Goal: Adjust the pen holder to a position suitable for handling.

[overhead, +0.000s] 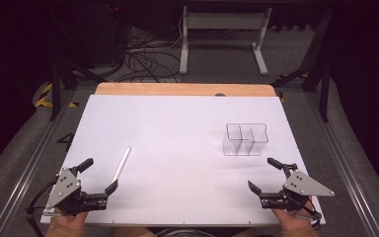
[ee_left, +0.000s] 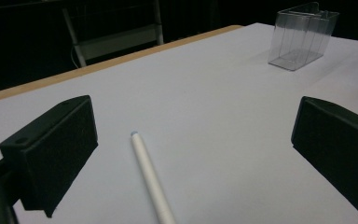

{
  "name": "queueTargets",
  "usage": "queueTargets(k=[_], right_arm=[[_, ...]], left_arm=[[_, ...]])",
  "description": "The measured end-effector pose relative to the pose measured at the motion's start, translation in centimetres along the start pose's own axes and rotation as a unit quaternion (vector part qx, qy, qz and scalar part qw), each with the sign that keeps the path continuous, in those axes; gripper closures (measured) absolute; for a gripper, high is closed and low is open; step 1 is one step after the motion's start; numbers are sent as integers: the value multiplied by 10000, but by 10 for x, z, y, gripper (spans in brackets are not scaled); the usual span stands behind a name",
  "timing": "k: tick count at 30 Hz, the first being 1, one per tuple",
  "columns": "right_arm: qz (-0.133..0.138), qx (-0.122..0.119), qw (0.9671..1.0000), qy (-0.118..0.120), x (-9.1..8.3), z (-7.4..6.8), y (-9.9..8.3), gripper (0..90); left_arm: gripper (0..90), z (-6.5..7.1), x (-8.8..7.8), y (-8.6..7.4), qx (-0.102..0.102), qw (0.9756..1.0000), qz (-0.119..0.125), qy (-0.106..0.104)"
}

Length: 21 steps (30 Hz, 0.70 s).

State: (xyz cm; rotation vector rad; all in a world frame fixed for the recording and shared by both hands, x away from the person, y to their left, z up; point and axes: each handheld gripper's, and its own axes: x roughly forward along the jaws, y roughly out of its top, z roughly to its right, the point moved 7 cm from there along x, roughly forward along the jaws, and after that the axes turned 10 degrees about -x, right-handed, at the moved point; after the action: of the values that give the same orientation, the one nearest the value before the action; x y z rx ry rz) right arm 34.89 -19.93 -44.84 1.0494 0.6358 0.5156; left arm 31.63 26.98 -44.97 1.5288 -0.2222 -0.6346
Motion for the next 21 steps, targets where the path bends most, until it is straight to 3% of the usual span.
queueTargets(k=[3,13,21], right_arm=[[-18,-27,10000,-18,0,1,-1,85],[-33,-22,10000,-35,-1,2,0,87],[-74,11,10000,-3,2,3,1,93]], left_arm=[[11,2,0,0,95,9999,-36,25],[12,3,0,0,84,9999,-62,-6],[14,4,0,-1,-30,10000,-48,-20]])
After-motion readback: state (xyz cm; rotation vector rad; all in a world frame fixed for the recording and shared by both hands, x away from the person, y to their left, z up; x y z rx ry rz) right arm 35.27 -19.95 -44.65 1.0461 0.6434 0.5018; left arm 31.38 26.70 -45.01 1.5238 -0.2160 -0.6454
